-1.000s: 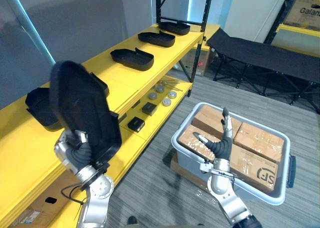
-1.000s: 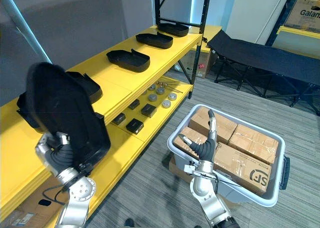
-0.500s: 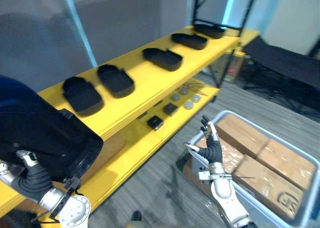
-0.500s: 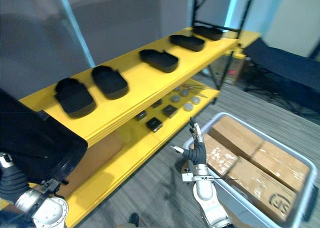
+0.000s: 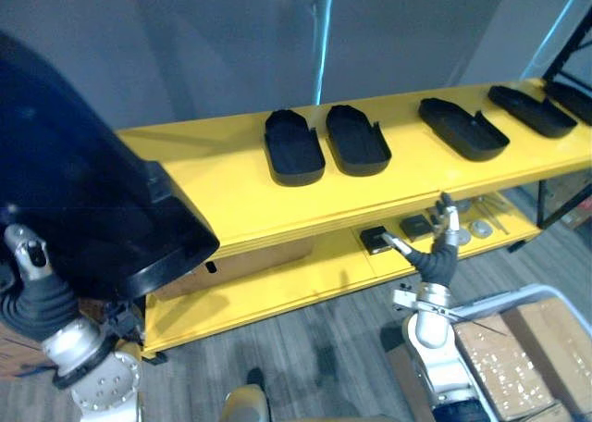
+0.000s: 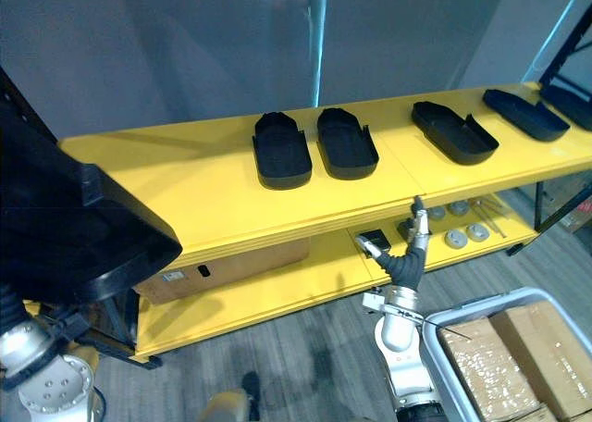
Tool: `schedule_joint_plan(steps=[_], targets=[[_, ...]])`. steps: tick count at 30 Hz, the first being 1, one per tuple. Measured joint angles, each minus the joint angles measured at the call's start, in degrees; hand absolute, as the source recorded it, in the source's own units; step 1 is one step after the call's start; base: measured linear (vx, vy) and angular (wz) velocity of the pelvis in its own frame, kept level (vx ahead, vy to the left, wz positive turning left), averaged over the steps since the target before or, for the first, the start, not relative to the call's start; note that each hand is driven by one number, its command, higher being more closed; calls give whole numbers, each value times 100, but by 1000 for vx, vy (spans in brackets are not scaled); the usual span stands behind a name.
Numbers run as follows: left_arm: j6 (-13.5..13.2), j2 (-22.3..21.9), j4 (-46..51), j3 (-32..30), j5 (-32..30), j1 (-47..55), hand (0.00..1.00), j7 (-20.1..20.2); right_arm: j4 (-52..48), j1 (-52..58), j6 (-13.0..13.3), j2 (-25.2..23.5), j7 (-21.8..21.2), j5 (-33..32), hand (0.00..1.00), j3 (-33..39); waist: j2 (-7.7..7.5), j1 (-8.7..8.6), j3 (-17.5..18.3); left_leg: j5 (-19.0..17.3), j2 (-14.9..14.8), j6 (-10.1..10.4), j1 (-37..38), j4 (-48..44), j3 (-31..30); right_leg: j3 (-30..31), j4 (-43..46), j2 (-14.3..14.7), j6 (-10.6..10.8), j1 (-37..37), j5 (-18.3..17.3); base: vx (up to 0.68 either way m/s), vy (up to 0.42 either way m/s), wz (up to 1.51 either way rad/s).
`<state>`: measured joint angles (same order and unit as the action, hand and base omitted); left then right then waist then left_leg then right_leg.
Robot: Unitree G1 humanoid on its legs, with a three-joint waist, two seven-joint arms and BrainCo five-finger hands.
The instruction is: Walk over and take plastic housings, then place them on the shelf
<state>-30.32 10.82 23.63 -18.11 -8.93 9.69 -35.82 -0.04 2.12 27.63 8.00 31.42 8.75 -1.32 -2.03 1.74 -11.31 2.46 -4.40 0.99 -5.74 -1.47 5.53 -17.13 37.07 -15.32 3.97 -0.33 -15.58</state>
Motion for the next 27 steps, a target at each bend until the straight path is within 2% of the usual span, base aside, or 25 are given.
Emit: schedule_joint_plan(steps=[2,4,5,6,7,9,10,11,12,13,16,19,23,27], targets=[[125,-3,-384,89,174,-363,100,9,-281,-73,144,93,113,165,0,323,107,-34,-75,26,2,2,-23,-9,-87,246,-684,262,-105,-152,-146,51,-37,52],[272,-8,-588,186,280,-567,100,9,-602,-38,217,205,251,169,0,578,224,-138,-147,136,6,158,-43,-78,-336,724,-1340,477,8,-77,-46,37,-93,62],[328,-8,-568,287,289,-575,100,21,-793,-3,283,219,336,170,0,760,148,-211,-129,220,43,243,-42,-50,-402,809,-1781,524,120,73,30,59,-193,88],[328,-43,-481,339,280,-515,100,61,-1014,-29,373,244,365,169,0,904,22,-251,-129,339,123,344,-58,-18,-532,822,-2086,552,270,195,303,55,-230,95],[330,-130,-476,387,266,-477,100,97,-1103,-10,400,297,360,168,0,986,86,-288,-156,363,86,372,-63,0,-621,693,-2097,590,303,260,318,57,-235,81],[365,-409,-197,499,228,-75,100,340,-1298,-24,403,536,251,103,0,1246,321,-248,-175,509,-237,494,-161,-33,-643,285,-2286,894,165,459,376,106,-204,66],[364,-452,-133,516,226,5,100,424,-1341,-26,382,577,188,99,0,1326,356,-249,-167,547,-286,465,-190,-45,-573,204,-2317,948,159,509,380,141,-179,74],[359,-465,-57,584,221,59,100,588,-1440,-25,326,645,49,82,0,1522,392,-278,-168,607,-336,391,-228,-107,-234,-39,-2340,982,157,631,379,137,-143,80],[320,-455,-10,592,224,57,100,755,-1533,-33,297,735,-85,-30,0,1643,402,-282,-167,639,-400,265,-220,-147,198,-186,-2302,993,156,706,378,125,-120,75],[286,-437,3,582,231,53,100,812,-1561,-55,294,777,-162,-98,0,1680,398,-282,-170,674,-398,218,-221,-194,335,-202,-2247,991,139,723,369,108,-84,45],[269,-356,2,529,233,80,100,856,-1630,-334,286,879,-631,-353,0,1737,362,-239,-167,716,-296,168,-115,-229,373,-65,-1983,884,-49,644,244,56,-41,-4],[368,-306,-14,527,221,-30,100,874,-1686,-197,281,818,-862,-533,0,1740,422,-333,-172,710,-209,178,24,139,456,11,-2099,828,18,650,157,49,-14,-14],[592,27,-308,449,112,-189,100,885,-1687,217,246,411,-1168,-1068,0,1731,378,-428,-181,751,-104,247,471,533,639,164,-2232,741,126,849,218,12,41,-20],[811,-3,-355,193,207,-249,100,957,-1685,655,234,-52,-1704,-1456,0,1458,391,-486,-167,733,2,220,475,610,842,312,-2531,646,279,854,303,-19,59,-23]])
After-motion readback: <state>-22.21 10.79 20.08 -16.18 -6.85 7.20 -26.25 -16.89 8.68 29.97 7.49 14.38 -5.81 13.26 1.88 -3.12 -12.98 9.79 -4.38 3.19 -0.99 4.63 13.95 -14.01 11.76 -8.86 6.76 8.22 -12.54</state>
